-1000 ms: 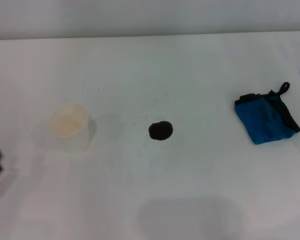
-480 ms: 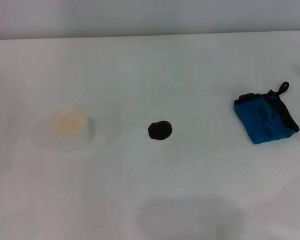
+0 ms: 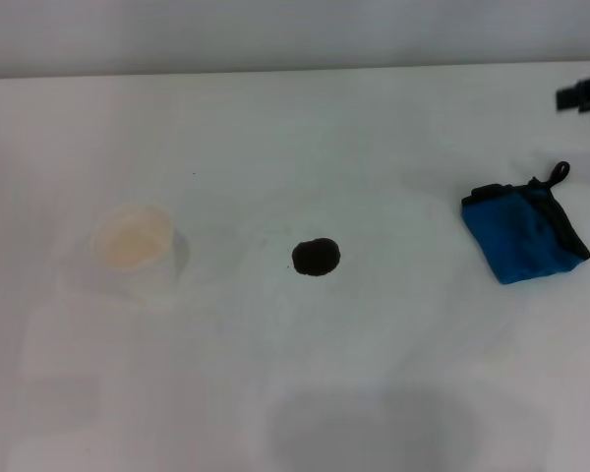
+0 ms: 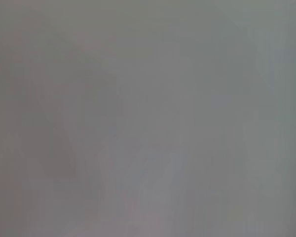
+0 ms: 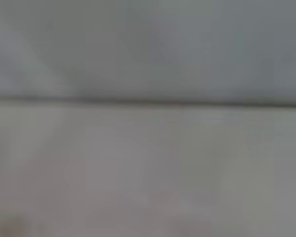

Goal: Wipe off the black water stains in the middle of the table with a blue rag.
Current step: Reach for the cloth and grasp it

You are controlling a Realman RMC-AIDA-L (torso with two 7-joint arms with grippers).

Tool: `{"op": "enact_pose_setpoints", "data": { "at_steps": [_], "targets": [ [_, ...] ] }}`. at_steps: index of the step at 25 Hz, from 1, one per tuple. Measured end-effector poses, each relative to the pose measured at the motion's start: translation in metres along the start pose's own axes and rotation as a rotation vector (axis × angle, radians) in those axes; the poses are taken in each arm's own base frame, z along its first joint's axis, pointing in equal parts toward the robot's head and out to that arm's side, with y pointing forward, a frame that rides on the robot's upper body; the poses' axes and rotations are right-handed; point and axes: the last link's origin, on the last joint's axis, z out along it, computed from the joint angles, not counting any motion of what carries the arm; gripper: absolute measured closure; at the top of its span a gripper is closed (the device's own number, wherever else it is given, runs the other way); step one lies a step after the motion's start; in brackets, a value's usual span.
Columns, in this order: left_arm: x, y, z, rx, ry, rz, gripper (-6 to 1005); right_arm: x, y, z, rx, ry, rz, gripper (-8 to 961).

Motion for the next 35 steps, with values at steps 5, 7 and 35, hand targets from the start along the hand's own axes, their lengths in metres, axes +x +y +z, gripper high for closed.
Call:
{"op": "enact_pose_setpoints", "data": {
  "at_steps": [5, 7, 35],
  "targets": [
    [0.001, 0.0, 0.001, -0.003, 0.003, 0.001, 127, -0.004, 0.026, 0.029, 0.187, 0.162, -0.128, 467],
    [0.0, 0.0, 0.0, 0.0, 0.001, 0.0, 127, -0.001, 0.034, 0.043, 0.248, 0.224, -0.168, 467],
    [0.0, 0.004, 0.008, -0.01, -0.008, -0.005, 132, 0.025, 0.06, 0.121, 0.401, 0.517, -0.301, 469]
  ]
}}
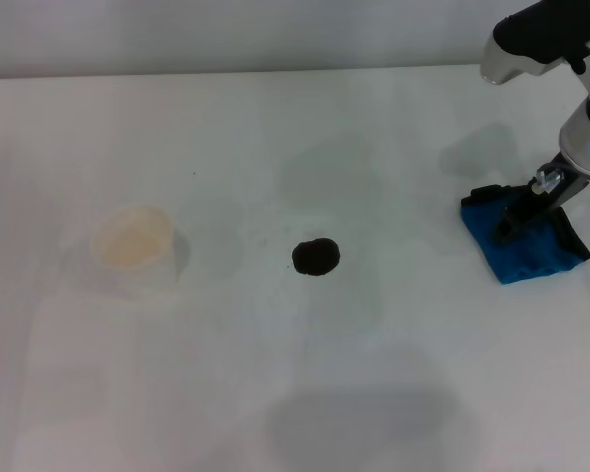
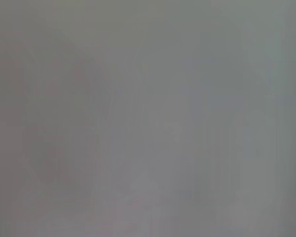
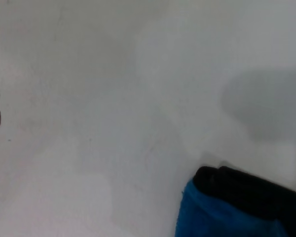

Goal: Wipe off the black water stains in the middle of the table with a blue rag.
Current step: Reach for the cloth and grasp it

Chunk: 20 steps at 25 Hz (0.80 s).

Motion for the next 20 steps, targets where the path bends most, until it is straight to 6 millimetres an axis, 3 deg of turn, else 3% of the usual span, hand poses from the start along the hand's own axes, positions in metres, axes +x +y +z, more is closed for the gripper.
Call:
{"op": "enact_pose_setpoints", "data": {
  "at_steps": [8, 20],
  "targets": [
    [0.001, 0.001, 0.002, -0.002, 0.003, 0.0, 133, -0.003, -0.005, -0.005, 0.044, 0.004, -0.002, 470],
    [0.0, 0.0, 0.004, -0.002, -0.005, 0.003, 132, 0.001, -0.004, 0.007, 0.046, 0.033, -0.002, 473]
  ]
}}
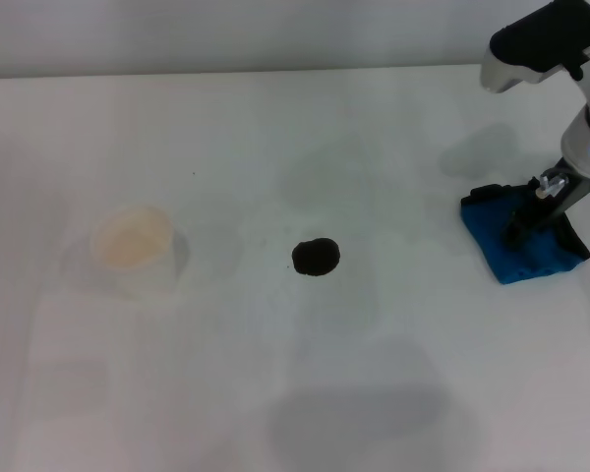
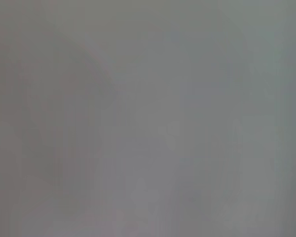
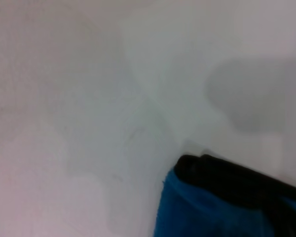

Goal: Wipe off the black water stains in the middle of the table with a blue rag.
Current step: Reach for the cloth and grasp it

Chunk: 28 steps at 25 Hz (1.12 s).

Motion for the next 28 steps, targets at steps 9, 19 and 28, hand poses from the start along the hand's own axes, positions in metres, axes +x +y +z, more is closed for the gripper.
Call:
{"op": "enact_pose_setpoints", "data": {
  "at_steps": [9, 19, 28],
  "targets": [
    [-0.0004, 0.0003, -0.0005, -0.001, -0.002, -0.001, 133, -0.0046, 0.0055, 0.0069, 0.016, 0.005, -0.031, 474],
    [-0.0014, 0.0008, -0.002, 0.001, -0.005, -0.004, 132, -0.0057, 0.0034, 0.0051, 0.023, 0.006, -0.028, 534],
    [-0.0012, 0.0006, -0.0018, 0.003, -0.003, -0.004, 132, -0.0053, 0.0062, 0.0073, 0.034, 0.018, -0.053, 664]
  ]
}}
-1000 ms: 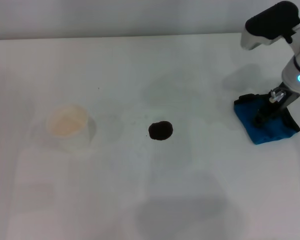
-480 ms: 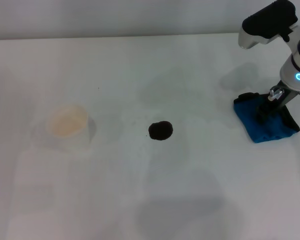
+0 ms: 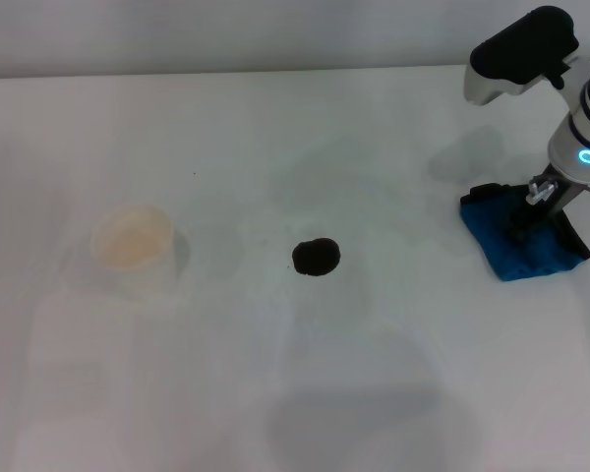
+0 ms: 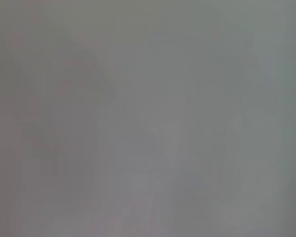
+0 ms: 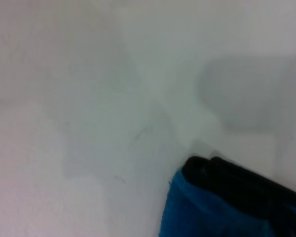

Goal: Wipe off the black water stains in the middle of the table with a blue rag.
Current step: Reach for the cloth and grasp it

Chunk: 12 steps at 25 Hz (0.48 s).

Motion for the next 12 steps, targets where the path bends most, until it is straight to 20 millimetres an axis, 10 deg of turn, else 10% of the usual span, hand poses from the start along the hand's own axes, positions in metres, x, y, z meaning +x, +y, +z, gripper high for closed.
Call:
{"op": "enact_pose_setpoints", "data": {
  "at_steps": [12],
  "targets": [
    [-0.0004, -0.0004, -0.0007, 0.004, -0.001, -0.002, 133, -0.0043, 0.0, -0.0005, 0.024, -0.018, -0.026, 870]
  ]
}}
